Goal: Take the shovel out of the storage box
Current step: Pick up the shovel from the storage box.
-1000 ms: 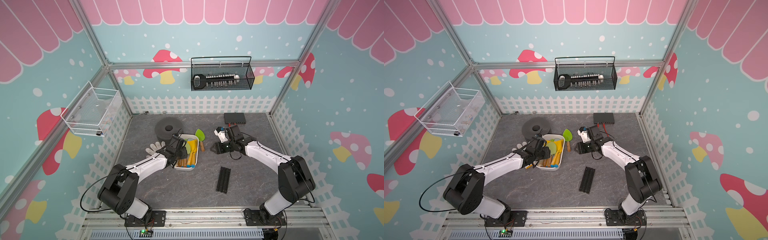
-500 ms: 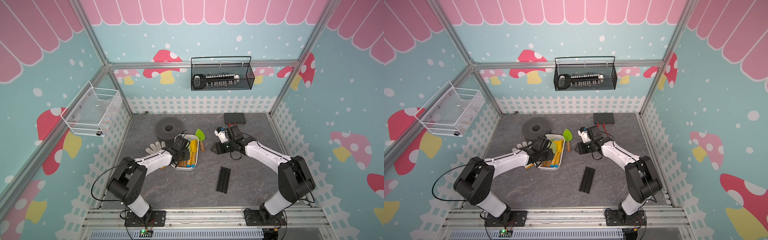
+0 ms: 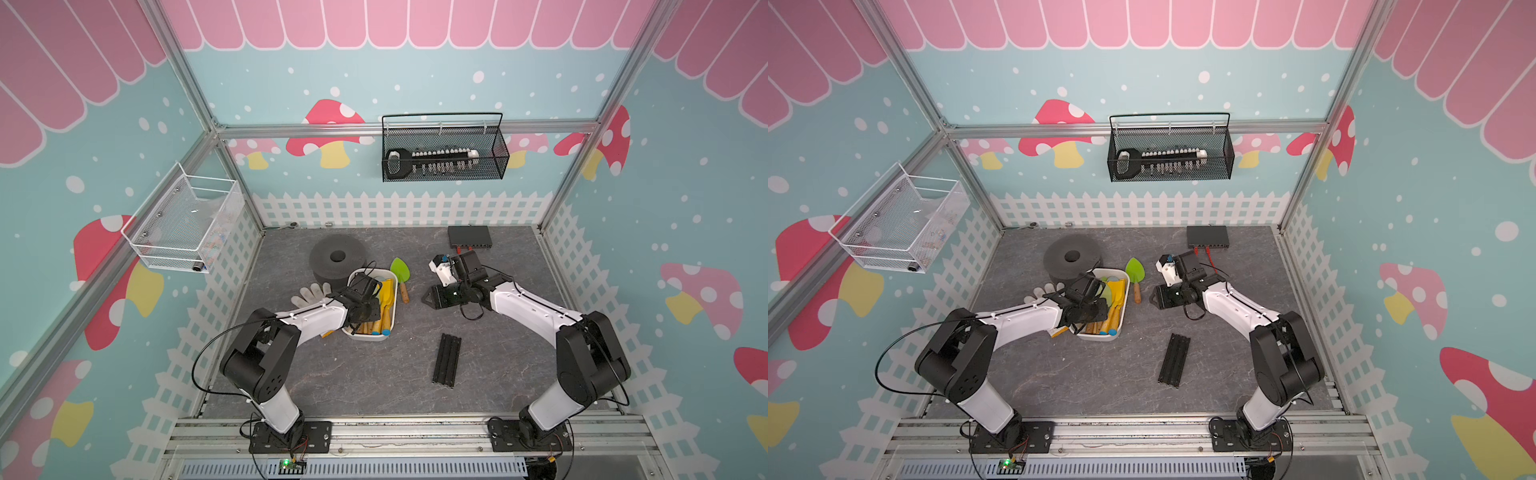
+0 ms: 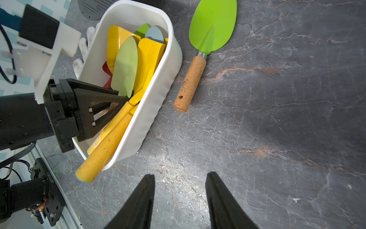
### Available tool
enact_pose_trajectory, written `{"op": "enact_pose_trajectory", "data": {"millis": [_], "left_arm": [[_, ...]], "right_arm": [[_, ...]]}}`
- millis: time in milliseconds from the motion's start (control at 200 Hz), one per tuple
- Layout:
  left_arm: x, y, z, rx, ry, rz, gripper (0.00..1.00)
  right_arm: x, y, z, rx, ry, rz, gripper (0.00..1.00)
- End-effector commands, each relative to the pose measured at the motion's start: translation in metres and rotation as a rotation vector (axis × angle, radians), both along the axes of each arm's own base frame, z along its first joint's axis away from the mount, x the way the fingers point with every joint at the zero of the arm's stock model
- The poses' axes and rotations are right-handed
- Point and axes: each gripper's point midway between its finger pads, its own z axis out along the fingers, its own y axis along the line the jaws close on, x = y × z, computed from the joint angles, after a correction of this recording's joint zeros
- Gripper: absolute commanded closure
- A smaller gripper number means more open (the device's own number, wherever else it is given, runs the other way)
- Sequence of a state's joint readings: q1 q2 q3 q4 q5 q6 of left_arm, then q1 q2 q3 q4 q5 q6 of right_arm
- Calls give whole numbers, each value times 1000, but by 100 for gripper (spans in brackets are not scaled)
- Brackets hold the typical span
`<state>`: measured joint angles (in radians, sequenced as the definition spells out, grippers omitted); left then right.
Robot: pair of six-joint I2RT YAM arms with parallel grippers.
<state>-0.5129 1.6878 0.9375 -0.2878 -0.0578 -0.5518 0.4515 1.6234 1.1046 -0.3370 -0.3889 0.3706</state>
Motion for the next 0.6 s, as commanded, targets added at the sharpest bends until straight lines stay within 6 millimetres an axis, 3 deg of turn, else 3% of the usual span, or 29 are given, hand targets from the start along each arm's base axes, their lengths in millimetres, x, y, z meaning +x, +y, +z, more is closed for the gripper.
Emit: {"op": "enact_pose_trajectory", "data": {"millis": [0, 260, 365, 595], "left_arm": [[-12, 2, -16, 23, 69, -12, 72], [-1, -1, 4, 8, -6, -20, 87], [6, -5, 17, -2, -39, -26, 88], [20, -4, 62, -29, -171, 1, 90]], "right_arm": [[3, -3, 3, -10, -9, -4, 52], [3, -2, 0, -7, 1, 1, 52], [1, 0, 0, 0, 3, 7, 52], [0, -1, 5, 12, -23, 9, 52]]}}
